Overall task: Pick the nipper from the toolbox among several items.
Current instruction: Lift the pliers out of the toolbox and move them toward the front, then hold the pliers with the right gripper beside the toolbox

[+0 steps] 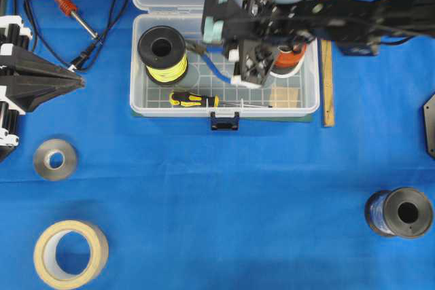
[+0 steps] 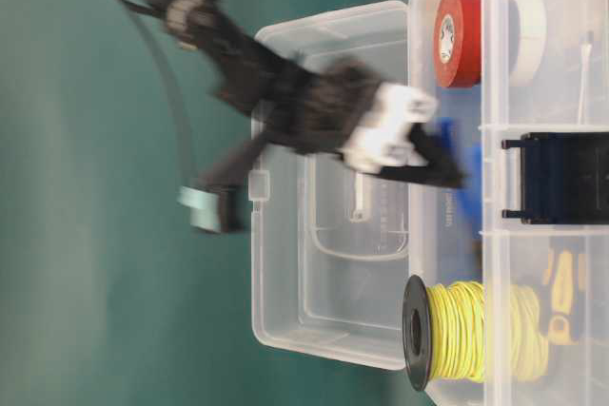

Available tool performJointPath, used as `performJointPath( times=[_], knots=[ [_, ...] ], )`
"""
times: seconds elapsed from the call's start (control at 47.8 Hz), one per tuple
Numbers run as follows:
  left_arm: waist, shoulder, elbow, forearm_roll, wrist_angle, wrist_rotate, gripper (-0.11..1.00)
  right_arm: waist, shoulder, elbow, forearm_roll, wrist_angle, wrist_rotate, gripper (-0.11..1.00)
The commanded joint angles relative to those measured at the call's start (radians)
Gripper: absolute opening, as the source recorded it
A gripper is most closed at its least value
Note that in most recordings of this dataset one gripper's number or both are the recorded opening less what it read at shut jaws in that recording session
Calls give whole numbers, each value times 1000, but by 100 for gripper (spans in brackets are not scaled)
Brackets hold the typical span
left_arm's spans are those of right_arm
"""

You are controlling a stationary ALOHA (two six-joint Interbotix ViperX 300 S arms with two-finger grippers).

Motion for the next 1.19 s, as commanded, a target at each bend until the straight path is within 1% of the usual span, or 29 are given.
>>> performJointPath(
  times=[0.0,0.188,0.293,0.439,0.523,0.543,0.606,0.711,0.815,0.962,1.171],
  knots=[
    [2,5,-9,-2,-6,-2,0,-9,-112,-11,-8,17,2,13],
    [3,8,-6,-2,-6,-2,0,-3,-232,-3,-12,67,8,13],
    [3,8,-6,-2,-6,-2,0,32,-293,23,-11,83,14,13],
    [2,6,-5,-2,-6,-2,0,133,-362,78,0,64,28,13],
    [3,6,-6,-3,-6,-2,0,199,-382,110,3,32,58,13],
    [2,6,-5,-2,-6,-2,0,229,-387,121,3,20,72,13],
    [3,6,-5,-3,-6,-2,0,284,-390,141,2,-9,103,13],
    [2,5,-5,-3,-8,-2,0,368,-374,169,2,-57,152,13],
    [3,5,-3,-3,-6,-2,0,425,-327,190,2,-101,204,13],
    [3,3,-2,-3,-6,-2,0,471,-221,199,2,-160,256,13],
    [3,3,5,-3,-6,-2,0,482,-83,199,3,-207,299,13]
  ],
)
